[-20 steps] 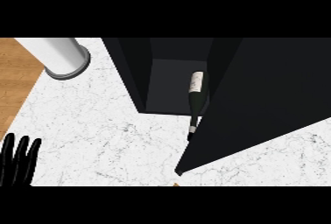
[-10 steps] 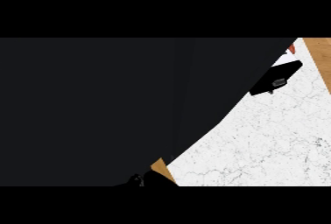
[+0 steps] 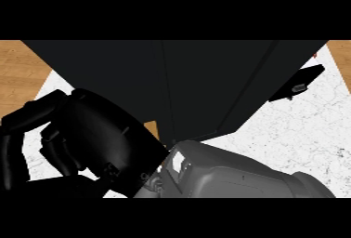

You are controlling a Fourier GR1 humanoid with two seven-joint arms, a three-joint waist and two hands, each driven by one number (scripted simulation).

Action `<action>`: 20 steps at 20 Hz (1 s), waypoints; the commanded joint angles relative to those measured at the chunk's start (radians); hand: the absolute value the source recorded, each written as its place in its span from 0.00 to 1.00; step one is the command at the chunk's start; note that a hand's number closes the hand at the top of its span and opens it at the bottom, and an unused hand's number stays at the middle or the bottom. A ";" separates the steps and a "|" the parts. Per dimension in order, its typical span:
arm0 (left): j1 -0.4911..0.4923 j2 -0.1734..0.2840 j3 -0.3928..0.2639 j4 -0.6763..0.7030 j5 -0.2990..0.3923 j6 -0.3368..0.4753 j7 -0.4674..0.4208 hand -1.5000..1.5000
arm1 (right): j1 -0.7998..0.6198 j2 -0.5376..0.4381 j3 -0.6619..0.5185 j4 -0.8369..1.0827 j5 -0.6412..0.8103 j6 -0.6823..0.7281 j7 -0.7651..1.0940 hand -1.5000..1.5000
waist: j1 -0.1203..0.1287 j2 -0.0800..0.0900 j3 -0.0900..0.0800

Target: Pick up the wine, place it into the cabinet and close the cabinet

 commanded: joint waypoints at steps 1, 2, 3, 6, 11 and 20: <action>-0.015 0.010 0.048 0.035 0.040 -0.045 0.010 0.00 | -0.157 0.002 -0.112 0.241 -0.126 0.080 -0.080 1.00 | 0.003 0.011 0.000; 0.013 0.019 0.074 -0.014 0.058 -0.031 0.030 0.00 | -0.169 0.002 -0.092 0.236 -0.216 0.072 -0.072 1.00 | 0.004 0.004 0.002; 0.000 0.029 0.063 0.008 0.035 -0.058 0.018 0.00 | -0.161 0.002 -0.054 0.267 -0.274 0.099 -0.062 1.00 | 0.026 0.010 0.000; -0.014 0.050 0.105 0.000 0.068 -0.054 0.044 0.00 | -0.164 0.002 -0.095 0.294 -0.424 0.322 0.031 1.00 | 0.011 0.015 0.002; -0.012 0.048 0.167 0.044 0.110 -0.089 0.056 0.00 | -0.221 0.002 -0.154 0.561 -0.526 0.397 -0.086 1.00 | -0.005 0.009 0.002; 0.005 0.032 0.215 0.050 0.104 -0.102 0.069 0.00 | -0.233 -0.045 -0.241 0.849 -0.324 0.458 -0.378 1.00 | -0.042 0.007 0.003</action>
